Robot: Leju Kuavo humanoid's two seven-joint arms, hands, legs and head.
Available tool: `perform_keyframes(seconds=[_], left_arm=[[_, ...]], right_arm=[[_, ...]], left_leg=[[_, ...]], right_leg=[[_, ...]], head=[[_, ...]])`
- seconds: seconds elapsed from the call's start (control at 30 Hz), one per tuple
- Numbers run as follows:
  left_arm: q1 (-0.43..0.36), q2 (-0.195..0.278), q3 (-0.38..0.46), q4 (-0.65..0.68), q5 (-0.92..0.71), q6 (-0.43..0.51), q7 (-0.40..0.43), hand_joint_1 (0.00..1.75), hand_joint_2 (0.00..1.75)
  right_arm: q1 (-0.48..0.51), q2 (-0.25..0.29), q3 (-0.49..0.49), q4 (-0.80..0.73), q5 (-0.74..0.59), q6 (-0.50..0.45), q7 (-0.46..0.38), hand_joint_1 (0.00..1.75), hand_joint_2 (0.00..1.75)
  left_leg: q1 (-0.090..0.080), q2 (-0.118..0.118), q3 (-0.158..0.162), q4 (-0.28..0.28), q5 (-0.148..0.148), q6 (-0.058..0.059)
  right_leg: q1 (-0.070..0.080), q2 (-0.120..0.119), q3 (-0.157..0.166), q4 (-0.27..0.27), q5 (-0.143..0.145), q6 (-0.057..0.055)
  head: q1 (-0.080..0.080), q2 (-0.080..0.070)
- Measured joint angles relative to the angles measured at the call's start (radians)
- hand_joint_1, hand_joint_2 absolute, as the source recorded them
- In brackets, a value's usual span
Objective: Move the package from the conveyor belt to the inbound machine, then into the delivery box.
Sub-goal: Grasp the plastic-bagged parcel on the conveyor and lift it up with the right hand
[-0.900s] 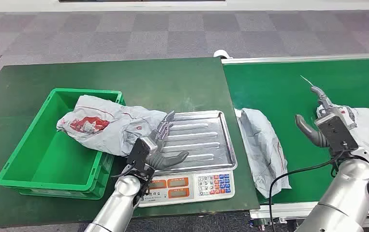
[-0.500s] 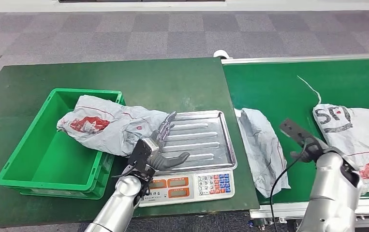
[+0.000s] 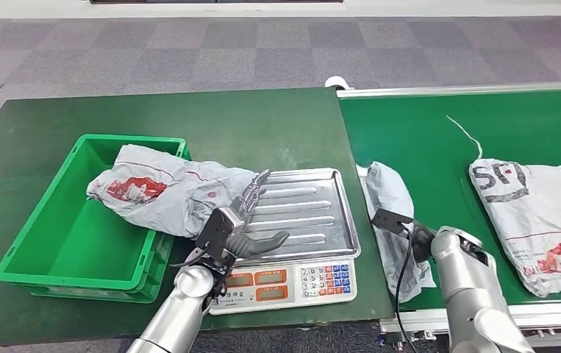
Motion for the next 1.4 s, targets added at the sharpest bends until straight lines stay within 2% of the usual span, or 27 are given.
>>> perform_keyframes(seconds=[0.1,0.23,0.47,0.5,0.6,0.63,1.1,1.23,1.4], left_arm=[[0.014,0.002,0.000,-0.029,0.000,-0.001,0.016,0.00,1.75],[0.027,0.004,0.001,-0.053,-0.001,-0.001,0.026,0.00,1.75],[0.030,0.005,0.001,-0.068,-0.001,-0.001,0.028,0.00,1.75],[0.030,0.005,0.001,-0.069,-0.001,-0.001,0.028,0.00,1.75],[0.030,0.005,0.001,-0.070,-0.001,-0.001,0.028,0.00,1.75],[0.030,0.005,0.001,-0.070,-0.001,0.000,0.028,0.00,1.75],[0.019,0.005,0.001,-0.063,-0.001,0.001,0.019,0.00,1.75],[-0.001,0.004,0.001,-0.045,0.003,0.001,0.009,0.00,1.75],[-0.023,-0.002,0.001,-0.013,0.008,0.006,-0.002,0.00,1.75]], right_arm=[[0.001,-0.005,0.056,0.042,-0.089,-0.050,-0.075,0.00,1.75],[0.017,-0.007,0.091,0.044,-0.193,-0.056,-0.173,0.00,1.75],[0.034,-0.010,0.125,0.041,-0.236,-0.075,-0.202,0.00,1.75],[0.036,-0.010,0.129,0.040,-0.242,-0.076,-0.208,0.32,1.75],[0.046,-0.013,0.145,0.034,-0.274,-0.078,-0.235,1.63,1.75],[0.050,-0.014,0.151,0.031,-0.288,-0.081,-0.244,1.75,1.75],[0.100,-0.020,0.222,-0.049,-0.466,-0.252,-0.374,1.75,1.75],[0.105,-0.020,0.234,-0.098,-0.536,-0.265,-0.464,1.75,1.75],[0.132,-0.020,0.236,-0.190,-0.673,-0.227,-0.590,1.75,1.75]], left_leg=[[0.000,0.002,0.000,0.000,0.000,0.000],[0.000,0.003,0.001,0.000,0.001,-0.001],[0.000,0.008,0.001,-0.001,0.001,-0.002],[0.000,0.008,0.002,-0.002,0.001,-0.002],[0.001,0.010,0.002,-0.002,0.000,-0.002],[0.001,0.011,0.002,-0.002,0.000,-0.002],[0.004,0.020,0.001,-0.004,0.001,-0.007],[0.004,0.019,0.001,-0.004,0.002,-0.008],[0.003,0.014,0.000,-0.004,0.003,-0.009]], right_leg=[[0.000,0.001,0.000,0.000,0.001,0.000],[0.001,0.002,0.000,0.000,0.002,-0.001],[0.002,0.007,-0.002,0.000,0.002,-0.003],[0.002,0.007,-0.002,0.000,0.002,-0.003],[0.002,0.009,-0.002,0.000,0.002,-0.003],[0.002,0.009,-0.002,0.000,0.003,-0.003],[0.002,0.019,-0.008,0.001,0.006,-0.008],[0.002,0.018,-0.009,0.001,0.006,-0.008],[0.004,0.013,-0.009,0.001,0.005,-0.009]], head=[[0.000,0.000],[0.000,0.000],[0.000,0.000],[0.000,0.000],[0.000,0.000],[0.000,0.000],[0.000,0.000],[0.000,0.000],[0.000,0.000]])
